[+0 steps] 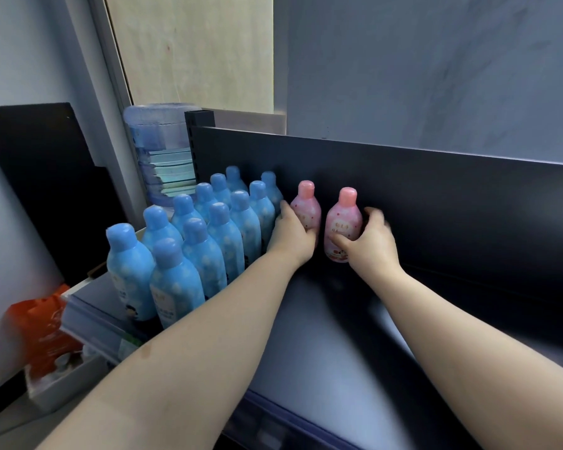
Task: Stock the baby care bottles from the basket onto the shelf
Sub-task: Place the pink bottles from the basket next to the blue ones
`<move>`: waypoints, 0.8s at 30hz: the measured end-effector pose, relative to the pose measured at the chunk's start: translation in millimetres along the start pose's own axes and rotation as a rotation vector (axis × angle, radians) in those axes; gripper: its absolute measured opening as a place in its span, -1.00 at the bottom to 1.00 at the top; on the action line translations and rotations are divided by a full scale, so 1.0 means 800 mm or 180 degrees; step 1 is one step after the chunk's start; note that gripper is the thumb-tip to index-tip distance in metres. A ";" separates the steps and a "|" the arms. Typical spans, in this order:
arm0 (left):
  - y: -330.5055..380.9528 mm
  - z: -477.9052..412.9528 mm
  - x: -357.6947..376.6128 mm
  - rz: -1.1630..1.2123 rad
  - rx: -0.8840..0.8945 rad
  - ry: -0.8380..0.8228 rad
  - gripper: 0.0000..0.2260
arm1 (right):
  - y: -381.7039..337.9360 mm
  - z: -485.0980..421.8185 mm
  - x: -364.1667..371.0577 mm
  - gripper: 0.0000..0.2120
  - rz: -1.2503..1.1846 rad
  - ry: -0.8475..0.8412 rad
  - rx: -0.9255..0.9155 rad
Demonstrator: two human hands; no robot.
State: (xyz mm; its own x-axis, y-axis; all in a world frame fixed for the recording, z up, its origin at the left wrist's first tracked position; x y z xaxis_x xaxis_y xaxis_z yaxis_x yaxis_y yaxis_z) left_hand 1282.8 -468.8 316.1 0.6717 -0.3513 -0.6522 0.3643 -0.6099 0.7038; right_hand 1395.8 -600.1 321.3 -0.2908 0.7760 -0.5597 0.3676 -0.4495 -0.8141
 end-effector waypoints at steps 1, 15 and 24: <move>0.005 0.005 -0.003 0.0005 0.0023 0.0012 -0.25 | -0.005 0.006 -0.006 -0.23 0.0073 0.0157 -0.0072; 0.001 0.213 -0.097 0.0933 0.0843 -0.0244 -0.45 | -0.094 0.214 -0.002 -0.68 0.0262 0.0033 -0.0775; -0.145 0.363 -0.199 0.1028 0.0693 0.0105 -0.63 | -0.111 0.374 0.083 -0.79 -0.0063 -0.0331 -0.0753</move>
State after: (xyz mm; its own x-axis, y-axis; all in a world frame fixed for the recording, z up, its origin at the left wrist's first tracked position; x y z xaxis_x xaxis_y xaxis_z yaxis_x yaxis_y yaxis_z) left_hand 946.7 -548.6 256.4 0.7510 -0.5291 -0.3950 -0.0122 -0.6093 0.7928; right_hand 1079.7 -640.7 310.2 -0.3846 0.7284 -0.5670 0.5538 -0.3092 -0.7731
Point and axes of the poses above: each hand's wrist, its own z-axis away from the middle knuckle, its own x-axis out of the palm, y = z × x, the point moved 9 cm from there along -z, towards the middle knuckle, and after that the axes turned 10 degrees about x, right-handed, at the moved point
